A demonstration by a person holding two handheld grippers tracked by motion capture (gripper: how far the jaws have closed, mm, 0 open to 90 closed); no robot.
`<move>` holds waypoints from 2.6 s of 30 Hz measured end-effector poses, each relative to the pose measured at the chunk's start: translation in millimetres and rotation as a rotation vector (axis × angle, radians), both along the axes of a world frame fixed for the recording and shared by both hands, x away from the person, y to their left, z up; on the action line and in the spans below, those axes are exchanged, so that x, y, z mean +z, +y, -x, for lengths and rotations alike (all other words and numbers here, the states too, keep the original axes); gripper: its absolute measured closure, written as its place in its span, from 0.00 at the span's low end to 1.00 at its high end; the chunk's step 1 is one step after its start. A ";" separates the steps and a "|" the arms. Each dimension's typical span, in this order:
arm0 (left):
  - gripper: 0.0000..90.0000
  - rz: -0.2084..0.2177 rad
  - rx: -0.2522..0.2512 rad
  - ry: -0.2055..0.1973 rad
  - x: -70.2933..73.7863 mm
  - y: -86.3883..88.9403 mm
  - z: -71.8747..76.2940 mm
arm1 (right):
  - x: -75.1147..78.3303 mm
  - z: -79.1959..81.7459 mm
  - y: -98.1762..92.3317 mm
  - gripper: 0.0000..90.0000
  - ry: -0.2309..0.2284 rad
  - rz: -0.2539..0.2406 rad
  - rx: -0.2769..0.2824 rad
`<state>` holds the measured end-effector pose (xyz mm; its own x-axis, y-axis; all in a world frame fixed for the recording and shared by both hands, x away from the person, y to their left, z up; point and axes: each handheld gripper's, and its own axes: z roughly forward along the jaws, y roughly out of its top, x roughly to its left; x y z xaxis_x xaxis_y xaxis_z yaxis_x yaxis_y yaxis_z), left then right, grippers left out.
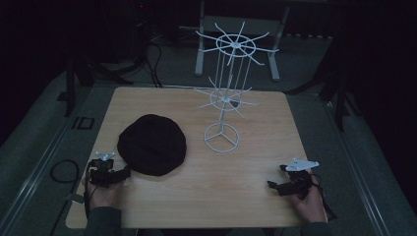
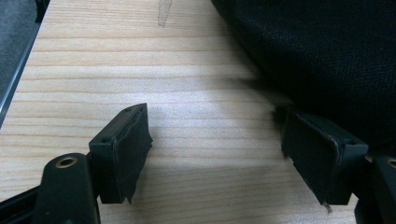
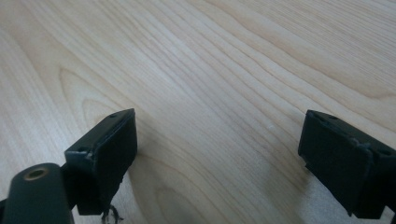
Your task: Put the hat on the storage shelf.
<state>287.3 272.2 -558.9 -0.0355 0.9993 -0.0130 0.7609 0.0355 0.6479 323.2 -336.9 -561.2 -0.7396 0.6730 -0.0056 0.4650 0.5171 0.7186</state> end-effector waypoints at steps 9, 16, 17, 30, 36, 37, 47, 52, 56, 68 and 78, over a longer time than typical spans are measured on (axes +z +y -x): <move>0.42 0.003 -0.023 0.008 3.3 0.5 2.0 | 0.1 0.3 1.2 0.15 -0.001 -0.004 -0.043; 0.54 0.067 -0.042 0.017 10.6 7.4 3.1 | 0.0 0.3 1.2 0.15 -0.003 -0.004 -0.046; 0.54 0.068 -0.060 0.011 14.9 7.9 3.1 | 0.0 0.4 1.2 0.15 -0.002 -0.004 -0.047; 0.42 0.041 -0.099 -0.051 45.6 12.0 -9.6 | 0.1 1.2 1.4 0.15 -0.002 -0.003 -0.056; 0.37 0.028 -0.120 -0.048 53.1 10.0 -31.1 | 0.1 1.3 1.5 0.15 -0.002 -0.003 -0.057; 0.36 0.023 -0.122 -0.047 53.8 9.5 -35.7 | 0.1 1.3 1.4 0.15 -0.003 -0.003 -0.057; 0.26 0.003 -0.136 0.029 48.4 2.9 -77.8 | 0.1 1.3 1.4 0.15 -0.003 -0.003 -0.057; 0.28 -0.026 -0.149 0.125 30.5 -3.9 -91.9 | 0.1 1.3 1.4 0.15 -0.003 -0.003 -0.057; 0.46 -0.020 -0.162 0.220 21.2 -8.8 -98.5 | 0.1 1.3 1.5 0.15 -0.003 -0.003 -0.057; 0.85 0.055 -0.140 0.232 28.7 -4.7 -103.7 | 0.0 1.4 1.5 0.15 -0.003 -0.004 -0.057; 0.87 0.257 -0.151 0.155 46.5 7.1 -98.6 | 0.1 1.4 1.5 0.15 -0.003 -0.003 -0.057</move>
